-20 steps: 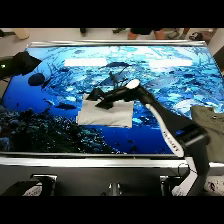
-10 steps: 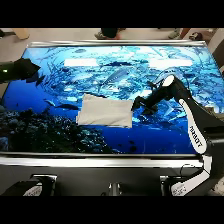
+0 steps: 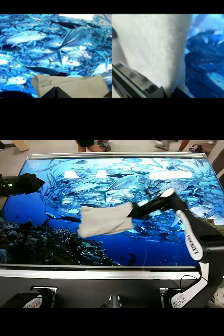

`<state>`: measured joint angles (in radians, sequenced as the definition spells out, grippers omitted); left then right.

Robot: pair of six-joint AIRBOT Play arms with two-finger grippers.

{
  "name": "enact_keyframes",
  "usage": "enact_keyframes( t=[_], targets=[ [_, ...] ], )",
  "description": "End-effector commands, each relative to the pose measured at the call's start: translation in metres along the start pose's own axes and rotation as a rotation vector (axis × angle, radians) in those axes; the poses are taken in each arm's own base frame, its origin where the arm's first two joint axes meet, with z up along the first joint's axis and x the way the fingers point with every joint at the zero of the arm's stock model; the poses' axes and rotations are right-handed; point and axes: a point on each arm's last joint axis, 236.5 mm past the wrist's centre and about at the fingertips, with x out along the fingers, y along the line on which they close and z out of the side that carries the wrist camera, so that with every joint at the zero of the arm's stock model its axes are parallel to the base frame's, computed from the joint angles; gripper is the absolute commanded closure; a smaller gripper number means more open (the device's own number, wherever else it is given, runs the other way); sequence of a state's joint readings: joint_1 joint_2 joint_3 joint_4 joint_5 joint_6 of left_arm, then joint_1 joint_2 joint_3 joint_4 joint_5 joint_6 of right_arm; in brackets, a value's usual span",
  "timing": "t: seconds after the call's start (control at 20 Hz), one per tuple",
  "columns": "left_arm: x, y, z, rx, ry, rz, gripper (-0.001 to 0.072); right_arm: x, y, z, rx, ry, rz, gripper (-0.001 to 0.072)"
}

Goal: Fold the shirts.

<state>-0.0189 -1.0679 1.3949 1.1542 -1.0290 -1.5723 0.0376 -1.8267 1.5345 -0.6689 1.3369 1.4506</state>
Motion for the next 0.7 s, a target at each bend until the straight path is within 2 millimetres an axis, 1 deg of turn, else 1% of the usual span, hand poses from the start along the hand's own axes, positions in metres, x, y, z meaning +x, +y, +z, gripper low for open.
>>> enact_keyframes(
  t=[0.0, 0.05, 0.1, 0.15, 0.25, 0.35, 0.45, 0.55, 0.65],
  targets=[
    [0.0, 0.0, 0.0, 0.001, 0.0, -0.001, 0.0682, -0.126, 0.0, 0.046, 0.024, -0.228, 0.009, 0.0683],
    [0.001, 0.0, 0.0, 0.001, 0.0, -0.001, 0.0682, -0.176, -0.018, 0.05, 0.066, -0.31, -0.026, 0.0683],
    [0.001, 0.0, 0.0, 0.002, -0.001, 0.0, 0.0682, -0.221, -0.038, 0.047, 0.107, -0.381, -0.064, 0.0683],
    [0.0, 0.0, 0.001, 0.003, -0.007, -0.001, 0.0682, -0.259, -0.06, 0.039, 0.15, -0.438, -0.107, 0.0683],
    [0.0, 0.0, 0.003, 0.003, -0.015, -0.001, 0.0682, -0.323, -0.106, 0.014, 0.253, -0.532, -0.185, 0.0683],
    [0.0, 0.0, 0.004, 0.002, -0.016, -0.001, 0.0682, -0.374, -0.141, -0.014, 0.348, -0.623, -0.225, 0.0683],
    [0.0, 0.0, 0.004, 0.002, -0.016, -0.001, 0.0682, -0.417, -0.164, -0.035, 0.426, -0.733, -0.236, 0.0683],
    [0.0, 0.0, 0.004, 0.002, -0.016, -0.001, 0.0682, -0.447, -0.179, -0.055, 0.496, -0.811, -0.242, 0.0683],
    [0.0, 0.0, 0.004, 0.002, -0.017, -0.001, 0.0682, -0.46, -0.187, -0.074, 0.552, -0.83, -0.234, 0.0683]
  ],
)
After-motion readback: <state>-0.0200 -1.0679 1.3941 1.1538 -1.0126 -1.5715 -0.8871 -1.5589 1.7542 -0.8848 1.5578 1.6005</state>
